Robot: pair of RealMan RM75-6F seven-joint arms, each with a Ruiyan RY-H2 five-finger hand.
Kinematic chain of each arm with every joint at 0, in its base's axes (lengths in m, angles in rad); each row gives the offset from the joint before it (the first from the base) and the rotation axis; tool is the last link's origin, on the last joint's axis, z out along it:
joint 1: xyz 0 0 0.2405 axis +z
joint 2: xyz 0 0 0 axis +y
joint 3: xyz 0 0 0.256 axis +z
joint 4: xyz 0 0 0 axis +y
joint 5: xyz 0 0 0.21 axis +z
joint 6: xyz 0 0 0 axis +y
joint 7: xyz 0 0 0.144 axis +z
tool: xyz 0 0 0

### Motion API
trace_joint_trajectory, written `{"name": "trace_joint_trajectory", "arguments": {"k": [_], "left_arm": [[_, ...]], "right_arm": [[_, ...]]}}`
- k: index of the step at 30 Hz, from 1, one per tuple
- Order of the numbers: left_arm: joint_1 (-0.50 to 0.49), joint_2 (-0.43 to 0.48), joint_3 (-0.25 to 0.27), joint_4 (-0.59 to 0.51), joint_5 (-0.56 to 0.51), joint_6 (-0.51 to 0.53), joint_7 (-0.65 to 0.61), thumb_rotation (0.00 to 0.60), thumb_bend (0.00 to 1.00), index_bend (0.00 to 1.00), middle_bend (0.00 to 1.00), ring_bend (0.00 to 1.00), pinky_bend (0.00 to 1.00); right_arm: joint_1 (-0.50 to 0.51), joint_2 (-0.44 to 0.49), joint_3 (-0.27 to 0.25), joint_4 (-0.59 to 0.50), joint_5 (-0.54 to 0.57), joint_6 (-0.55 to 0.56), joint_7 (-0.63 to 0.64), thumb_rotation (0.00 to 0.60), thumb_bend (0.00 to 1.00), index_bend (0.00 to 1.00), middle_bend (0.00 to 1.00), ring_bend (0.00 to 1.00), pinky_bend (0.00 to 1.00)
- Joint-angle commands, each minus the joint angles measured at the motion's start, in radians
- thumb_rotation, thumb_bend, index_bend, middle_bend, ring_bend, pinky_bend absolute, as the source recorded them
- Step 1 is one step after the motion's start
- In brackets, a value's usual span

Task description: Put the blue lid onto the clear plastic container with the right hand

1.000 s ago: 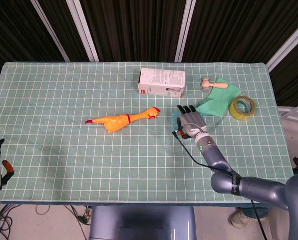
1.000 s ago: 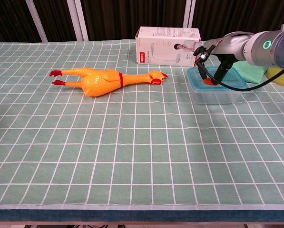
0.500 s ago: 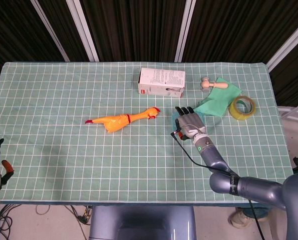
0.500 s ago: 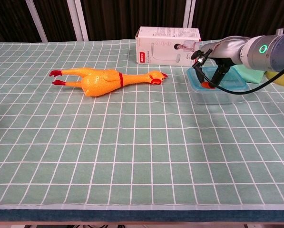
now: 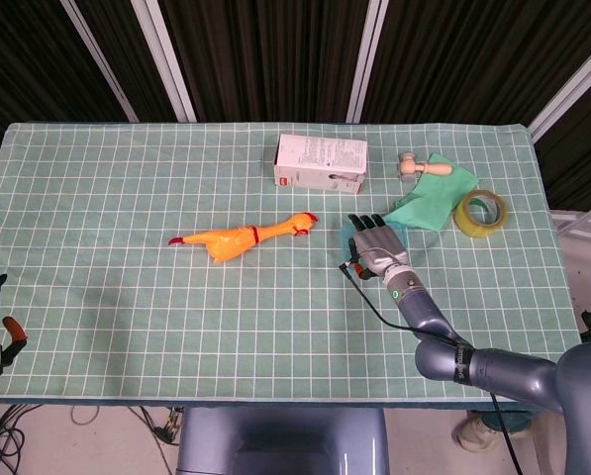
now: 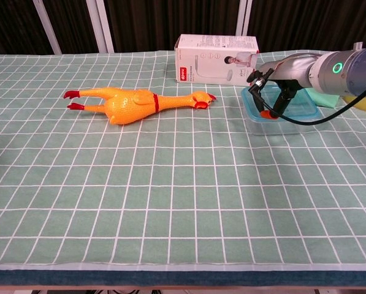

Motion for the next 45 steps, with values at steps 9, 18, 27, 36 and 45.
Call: {"name": "trace_joint_trajectory", "arguments": {"k": [9, 18, 27, 36, 45], "left_arm": [[0.001, 0.000, 0.000, 0.000, 0.001, 0.002, -0.002, 0.600, 0.77, 0.09, 0.00, 0.00, 0.00], [0.001, 0.000, 0.001, 0.001, 0.000, 0.000, -0.001, 0.600, 0.77, 0.09, 0.00, 0.00, 0.00], [0.000, -0.003, 0.001, 0.002, -0.003, 0.001, 0.003, 0.600, 0.77, 0.09, 0.00, 0.00, 0.00], [-0.001, -0.003, 0.001, 0.003, -0.004, 0.000, 0.003, 0.600, 0.77, 0.09, 0.00, 0.00, 0.00], [-0.001, -0.003, 0.000, 0.003, -0.006, -0.001, 0.003, 0.600, 0.77, 0.09, 0.00, 0.00, 0.00]], "right_arm": [[-0.005, 0.003, 0.017, 0.005, -0.008, 0.007, 0.024, 0.600, 0.46, 0.61, 0.00, 0.00, 0.00], [-0.020, 0.060, 0.038, -0.001, 0.011, 0.017, 0.045, 0.600, 0.46, 0.61, 0.00, 0.00, 0.00], [-0.028, 0.101, 0.004, -0.010, 0.048, -0.016, 0.025, 0.600, 0.46, 0.61, 0.00, 0.00, 0.00], [-0.024, 0.105, -0.016, -0.010, 0.055, -0.028, 0.012, 0.600, 0.46, 0.61, 0.00, 0.00, 0.00], [-0.018, 0.119, -0.038, -0.019, 0.074, -0.041, -0.005, 0.600, 0.46, 0.61, 0.00, 0.00, 0.00]]}}
